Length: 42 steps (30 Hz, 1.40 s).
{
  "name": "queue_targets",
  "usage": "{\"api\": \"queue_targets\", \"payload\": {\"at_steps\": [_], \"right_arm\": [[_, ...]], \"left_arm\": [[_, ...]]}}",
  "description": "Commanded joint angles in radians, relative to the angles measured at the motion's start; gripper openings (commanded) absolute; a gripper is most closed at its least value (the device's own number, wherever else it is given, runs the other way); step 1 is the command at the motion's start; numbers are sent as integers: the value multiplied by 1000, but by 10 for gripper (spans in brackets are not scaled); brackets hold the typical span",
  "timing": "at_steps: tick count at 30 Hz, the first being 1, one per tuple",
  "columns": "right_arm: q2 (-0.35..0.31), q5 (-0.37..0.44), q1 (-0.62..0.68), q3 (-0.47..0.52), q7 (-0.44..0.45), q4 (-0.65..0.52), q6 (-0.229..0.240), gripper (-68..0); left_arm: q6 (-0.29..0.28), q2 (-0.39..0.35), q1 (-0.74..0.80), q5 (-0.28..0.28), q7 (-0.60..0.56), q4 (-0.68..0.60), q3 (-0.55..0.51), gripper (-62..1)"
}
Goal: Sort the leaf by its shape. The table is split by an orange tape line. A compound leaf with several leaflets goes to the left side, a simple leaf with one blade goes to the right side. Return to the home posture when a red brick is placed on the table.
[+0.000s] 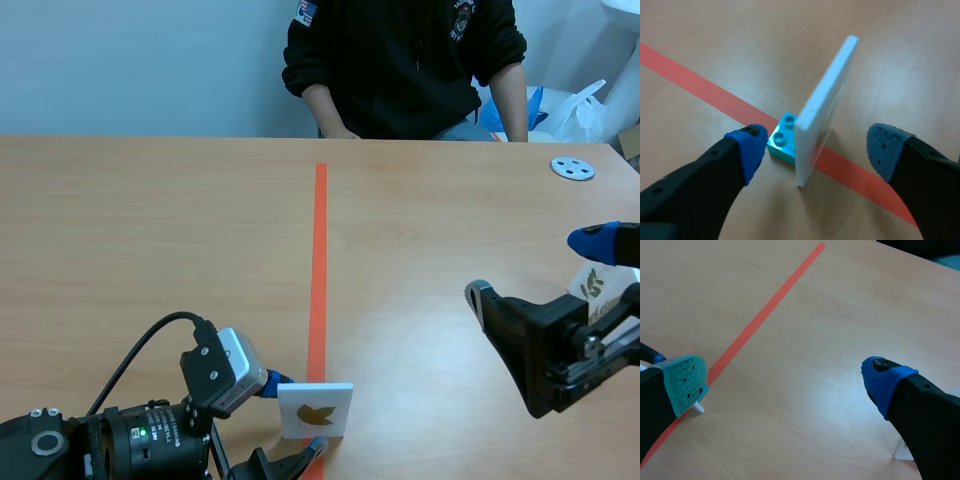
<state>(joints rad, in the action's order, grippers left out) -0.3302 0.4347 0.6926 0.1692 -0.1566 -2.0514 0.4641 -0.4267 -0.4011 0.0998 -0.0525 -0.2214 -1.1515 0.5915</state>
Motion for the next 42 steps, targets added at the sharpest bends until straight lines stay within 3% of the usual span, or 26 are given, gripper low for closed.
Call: {"api": "queue_targets", "payload": {"at_steps": [1,5,13,23,32,42], "right_arm": [[-16,10,-11,10,24,-16,-3,-33],[-16,10,-11,10,25,-16,-3,-33],[-16,10,-11,10,32,-16,-3,-33],[-16,10,-11,10,32,-16,-3,-33],[-16,10,-11,10,32,-16,-4,-33],[-16,10,-11,23,33,-16,-4,-33]], "left_arm": [[-2,7,-6,-10,-18,-11,12,-253],[29,8,-6,-10,-18,-11,23,-361],[51,8,-6,-10,-18,-11,24,-502],[40,7,-6,-16,-17,-22,25,-569],[20,-1,9,-133,70,-212,-16,-569],[21,-22,16,-305,217,-290,-253,-569]]}}
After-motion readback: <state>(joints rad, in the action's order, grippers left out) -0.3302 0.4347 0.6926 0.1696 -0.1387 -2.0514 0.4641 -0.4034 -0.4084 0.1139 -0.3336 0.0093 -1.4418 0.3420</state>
